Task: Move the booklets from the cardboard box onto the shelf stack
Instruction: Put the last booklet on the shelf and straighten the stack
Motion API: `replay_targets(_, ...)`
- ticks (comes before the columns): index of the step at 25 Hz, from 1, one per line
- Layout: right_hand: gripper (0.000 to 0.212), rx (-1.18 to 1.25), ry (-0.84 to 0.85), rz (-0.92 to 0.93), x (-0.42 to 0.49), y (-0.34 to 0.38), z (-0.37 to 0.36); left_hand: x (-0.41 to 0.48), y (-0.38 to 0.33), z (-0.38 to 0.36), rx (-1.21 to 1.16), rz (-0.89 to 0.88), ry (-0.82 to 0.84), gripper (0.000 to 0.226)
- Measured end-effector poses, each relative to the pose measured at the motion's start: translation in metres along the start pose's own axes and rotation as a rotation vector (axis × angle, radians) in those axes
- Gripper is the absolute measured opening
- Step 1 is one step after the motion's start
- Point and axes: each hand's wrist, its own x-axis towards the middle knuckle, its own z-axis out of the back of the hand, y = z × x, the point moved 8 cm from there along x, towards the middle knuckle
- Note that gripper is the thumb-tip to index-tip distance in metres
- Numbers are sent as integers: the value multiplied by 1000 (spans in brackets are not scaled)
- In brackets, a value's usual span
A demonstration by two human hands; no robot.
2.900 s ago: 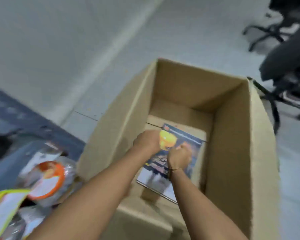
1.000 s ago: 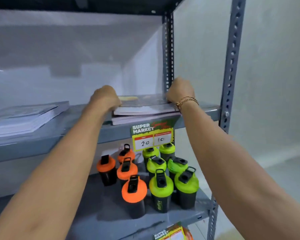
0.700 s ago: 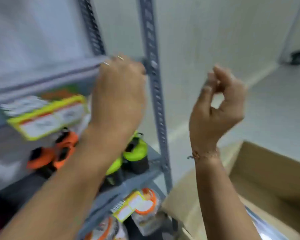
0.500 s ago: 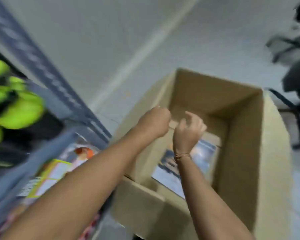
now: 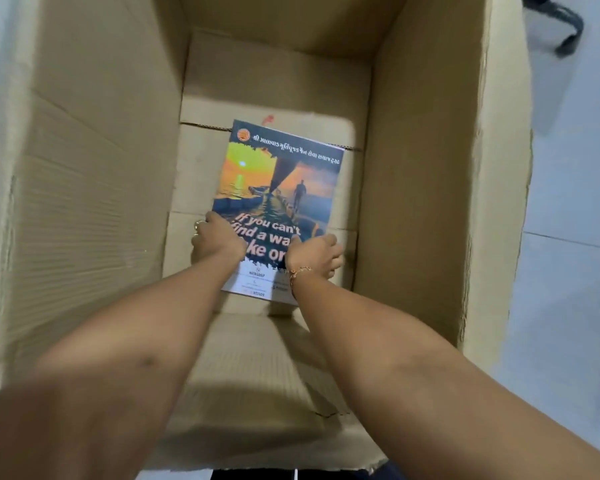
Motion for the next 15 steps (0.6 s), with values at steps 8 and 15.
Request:
replay_targets(8,35,290,-146,-43,-41,28,43,-29,-7,72,6,-178,-160,36)
replay_targets(15,36,851,-223,526,-205,110,138,-203,46,261,-327,-501,-727,48)
